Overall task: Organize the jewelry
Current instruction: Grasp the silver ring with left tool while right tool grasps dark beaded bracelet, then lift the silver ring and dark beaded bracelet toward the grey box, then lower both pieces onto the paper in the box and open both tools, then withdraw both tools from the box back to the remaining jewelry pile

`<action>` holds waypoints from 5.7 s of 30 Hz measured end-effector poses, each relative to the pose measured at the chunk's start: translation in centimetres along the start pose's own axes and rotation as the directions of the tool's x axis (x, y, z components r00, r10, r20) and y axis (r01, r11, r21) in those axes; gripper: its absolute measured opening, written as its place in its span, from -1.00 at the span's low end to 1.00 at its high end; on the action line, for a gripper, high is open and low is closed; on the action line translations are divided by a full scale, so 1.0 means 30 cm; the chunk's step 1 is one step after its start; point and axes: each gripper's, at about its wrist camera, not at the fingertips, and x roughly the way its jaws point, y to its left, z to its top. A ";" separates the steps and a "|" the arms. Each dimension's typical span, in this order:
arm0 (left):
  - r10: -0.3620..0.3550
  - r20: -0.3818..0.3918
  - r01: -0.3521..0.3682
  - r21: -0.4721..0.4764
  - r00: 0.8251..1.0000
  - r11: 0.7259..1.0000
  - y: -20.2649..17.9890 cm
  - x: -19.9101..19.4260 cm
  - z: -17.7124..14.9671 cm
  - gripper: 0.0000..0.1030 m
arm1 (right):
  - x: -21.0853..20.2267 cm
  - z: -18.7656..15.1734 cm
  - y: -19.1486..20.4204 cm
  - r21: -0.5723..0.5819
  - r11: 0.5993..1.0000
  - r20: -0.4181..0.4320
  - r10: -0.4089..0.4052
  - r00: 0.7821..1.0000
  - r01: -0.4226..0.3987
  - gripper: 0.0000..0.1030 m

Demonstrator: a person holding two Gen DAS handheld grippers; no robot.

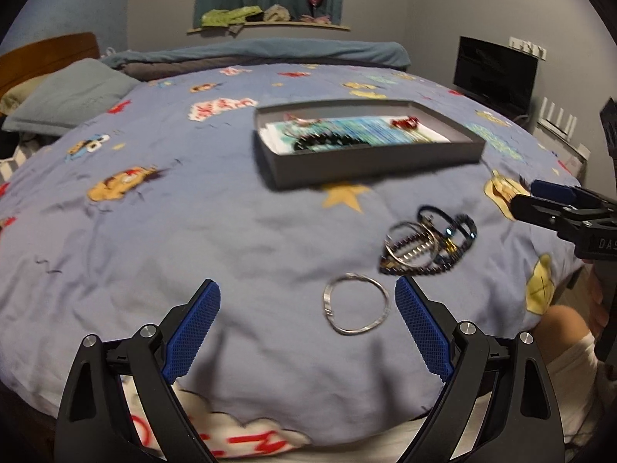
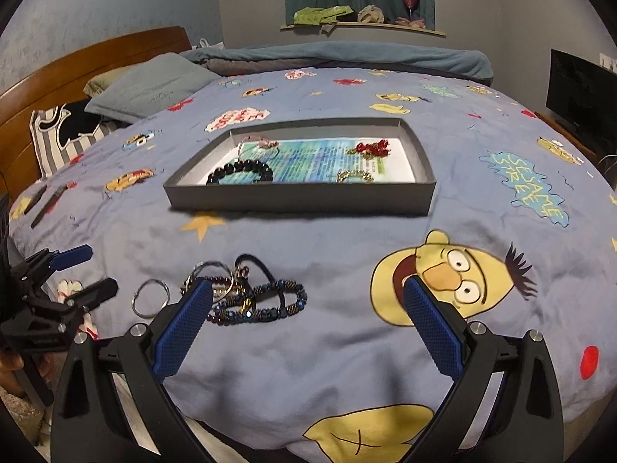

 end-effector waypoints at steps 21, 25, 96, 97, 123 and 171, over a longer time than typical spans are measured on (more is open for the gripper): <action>-0.040 -0.064 0.044 0.059 0.997 0.997 -0.082 0.127 -0.043 0.14 | 0.155 -0.053 -0.017 0.022 0.999 -0.085 0.041 0.995 -0.039 -0.32; -0.056 -0.060 0.058 0.031 0.997 0.998 -0.058 0.127 -0.036 -0.06 | 0.159 -0.042 -0.033 0.056 0.996 -0.084 0.068 0.994 -0.063 -0.32; -0.075 -0.164 0.098 0.140 0.984 0.985 -0.191 0.633 0.657 -0.06 | 0.476 0.577 -0.249 0.164 0.978 0.080 0.117 0.990 -0.129 -0.85; -0.073 -0.177 0.099 0.141 0.982 0.985 -0.199 0.642 0.658 -0.06 | 0.487 0.574 -0.252 0.168 0.978 0.067 0.114 0.991 -0.124 -0.85; -0.039 -0.240 0.074 0.139 0.970 0.988 -0.200 0.674 0.659 0.13 | 0.567 0.531 -0.272 0.208 0.972 -0.070 0.131 0.989 -0.114 -0.82; 0.088 0.032 -0.088 0.015 0.996 0.996 0.000 0.013 0.401 0.69 | 0.055 0.304 -0.101 0.040 0.999 0.062 -0.024 0.998 0.021 0.89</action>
